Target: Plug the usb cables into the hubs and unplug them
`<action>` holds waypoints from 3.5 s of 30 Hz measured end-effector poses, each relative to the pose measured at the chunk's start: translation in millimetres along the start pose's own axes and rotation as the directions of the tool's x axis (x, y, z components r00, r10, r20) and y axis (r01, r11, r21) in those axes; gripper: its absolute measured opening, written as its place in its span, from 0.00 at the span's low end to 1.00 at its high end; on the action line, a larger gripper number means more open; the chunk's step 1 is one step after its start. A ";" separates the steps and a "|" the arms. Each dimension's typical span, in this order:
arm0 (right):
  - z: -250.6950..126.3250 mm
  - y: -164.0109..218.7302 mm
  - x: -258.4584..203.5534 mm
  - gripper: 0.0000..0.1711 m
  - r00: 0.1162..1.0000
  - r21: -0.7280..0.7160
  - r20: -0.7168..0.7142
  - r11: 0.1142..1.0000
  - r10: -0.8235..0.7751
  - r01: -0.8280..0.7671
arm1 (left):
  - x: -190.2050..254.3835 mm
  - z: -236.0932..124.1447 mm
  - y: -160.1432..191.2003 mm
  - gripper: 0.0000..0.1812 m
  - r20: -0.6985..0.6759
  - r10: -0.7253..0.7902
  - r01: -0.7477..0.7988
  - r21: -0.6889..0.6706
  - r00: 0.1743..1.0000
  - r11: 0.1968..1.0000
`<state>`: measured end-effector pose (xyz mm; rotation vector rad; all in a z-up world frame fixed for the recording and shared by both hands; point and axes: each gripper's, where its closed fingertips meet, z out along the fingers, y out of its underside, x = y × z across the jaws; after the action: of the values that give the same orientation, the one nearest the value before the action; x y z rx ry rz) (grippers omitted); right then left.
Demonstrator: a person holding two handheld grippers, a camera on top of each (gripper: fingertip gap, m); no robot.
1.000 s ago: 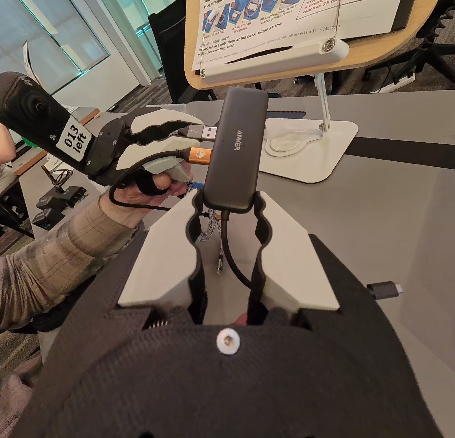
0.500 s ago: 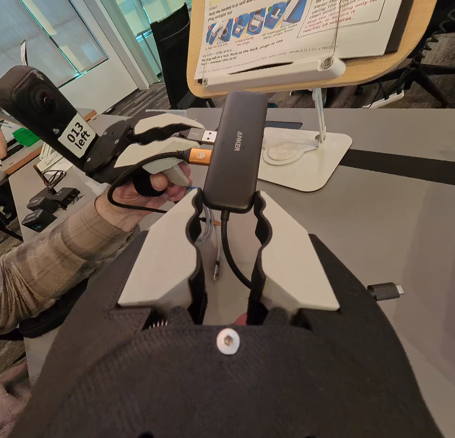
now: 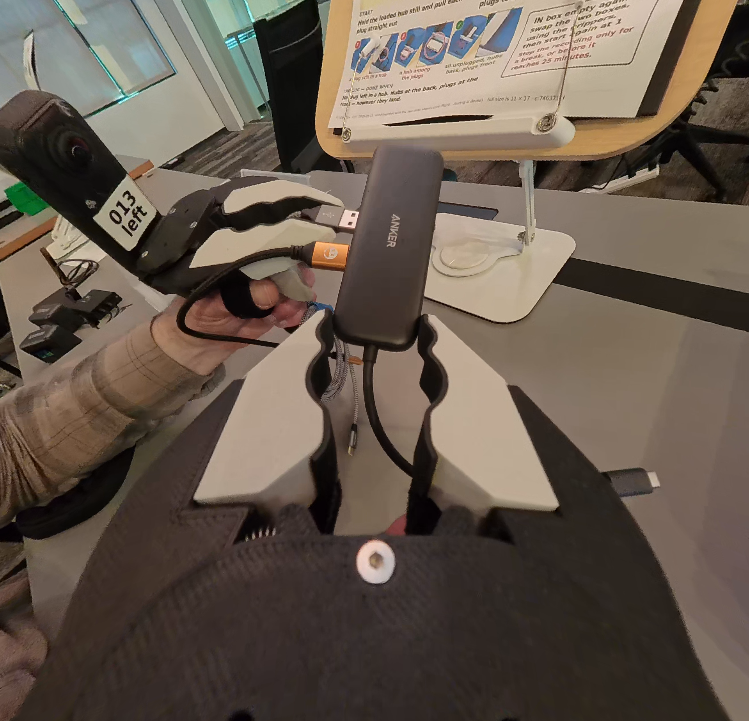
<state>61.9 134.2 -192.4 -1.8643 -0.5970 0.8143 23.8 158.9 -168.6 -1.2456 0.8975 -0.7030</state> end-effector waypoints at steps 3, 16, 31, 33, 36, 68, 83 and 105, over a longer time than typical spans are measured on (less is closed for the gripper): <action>-1.1 0.7 -0.7 0.23 1.000 -0.018 0.005 1.000 -0.013 0.013 | 1.6 -0.2 -1.2 0.08 -0.004 0.016 -0.016 0.006 1.000 1.000; -3.3 -1.1 -5.7 0.23 0.996 -0.054 0.017 0.995 -0.084 0.085 | 4.7 -3.5 -6.8 0.08 -0.011 0.089 -0.089 0.020 0.996 0.996; -5.5 0.0 -10.6 0.23 0.989 -0.090 0.048 0.985 -0.142 0.146 | 8.7 -5.7 -9.4 0.07 -0.030 0.116 -0.114 0.073 0.993 0.991; -4.7 0.4 -9.0 0.23 0.990 -0.093 0.038 0.986 -0.137 0.140 | 7.4 -4.7 -8.0 0.08 -0.013 0.134 -0.133 0.061 0.991 0.989; -3.7 0.9 -9.6 0.23 0.993 -0.080 0.042 0.990 -0.114 0.117 | 7.6 -5.4 -9.4 0.08 -0.017 0.146 -0.145 0.050 0.989 0.988; -8.7 -8.1 -19.8 0.23 0.969 -0.109 0.015 0.962 -0.248 0.249 | 12.8 -10.5 -25.9 0.07 0.009 0.309 -0.309 -0.009 0.951 0.951; -11.3 -13.2 -22.0 0.23 0.933 -0.164 -0.001 0.921 -0.359 0.354 | 10.7 -9.8 -21.8 0.07 0.006 0.321 -0.320 -0.033 0.947 0.947; -10.9 -16.4 -14.4 0.23 0.995 0.051 0.060 0.996 -0.074 0.071 | 7.9 -14.2 -26.7 0.08 -0.015 0.302 -0.303 -0.031 0.953 0.953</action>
<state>59.9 124.2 -170.2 -1.7687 -0.6740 0.8341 16.0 140.0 -145.0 -1.1016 1.0847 -0.4516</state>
